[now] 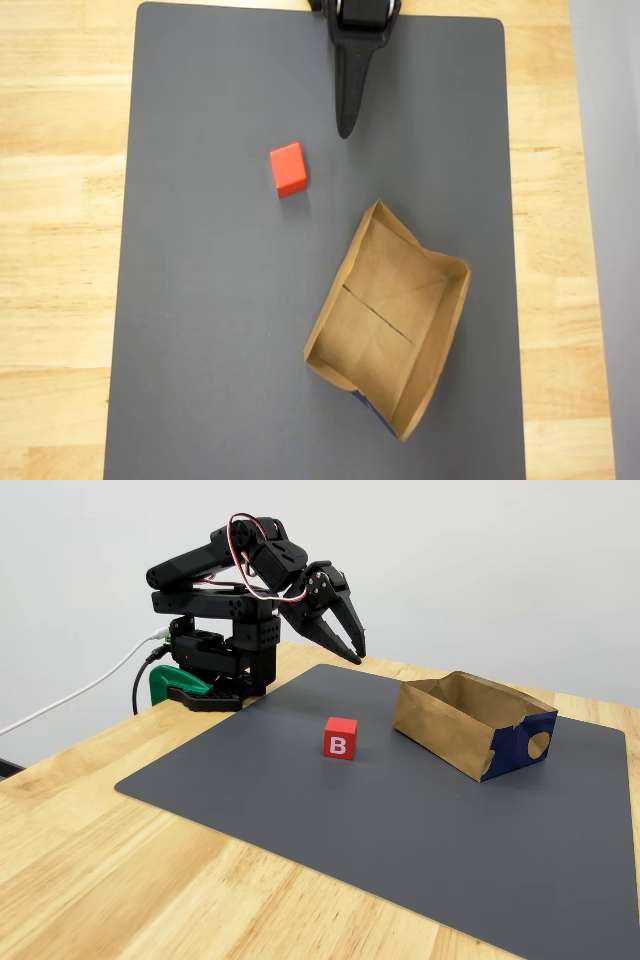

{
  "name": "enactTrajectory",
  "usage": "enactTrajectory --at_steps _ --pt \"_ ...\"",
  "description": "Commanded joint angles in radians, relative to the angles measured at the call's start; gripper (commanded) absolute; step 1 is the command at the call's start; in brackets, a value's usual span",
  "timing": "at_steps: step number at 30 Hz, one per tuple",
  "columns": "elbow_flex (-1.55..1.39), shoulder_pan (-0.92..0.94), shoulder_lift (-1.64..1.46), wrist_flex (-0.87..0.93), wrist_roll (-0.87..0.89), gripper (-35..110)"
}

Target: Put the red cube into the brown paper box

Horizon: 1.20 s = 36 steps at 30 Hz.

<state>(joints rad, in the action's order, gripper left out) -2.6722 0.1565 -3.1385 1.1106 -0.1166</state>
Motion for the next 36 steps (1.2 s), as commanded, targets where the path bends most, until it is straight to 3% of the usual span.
enactTrajectory --at_steps 1,10,27,36 --pt "0.003 0.012 0.006 -0.008 0.000 0" --pt "0.172 0.077 0.198 0.002 0.117 3" --pt "0.518 0.204 0.614 0.258 0.431 21" --pt "0.575 0.261 0.733 0.281 0.545 28"
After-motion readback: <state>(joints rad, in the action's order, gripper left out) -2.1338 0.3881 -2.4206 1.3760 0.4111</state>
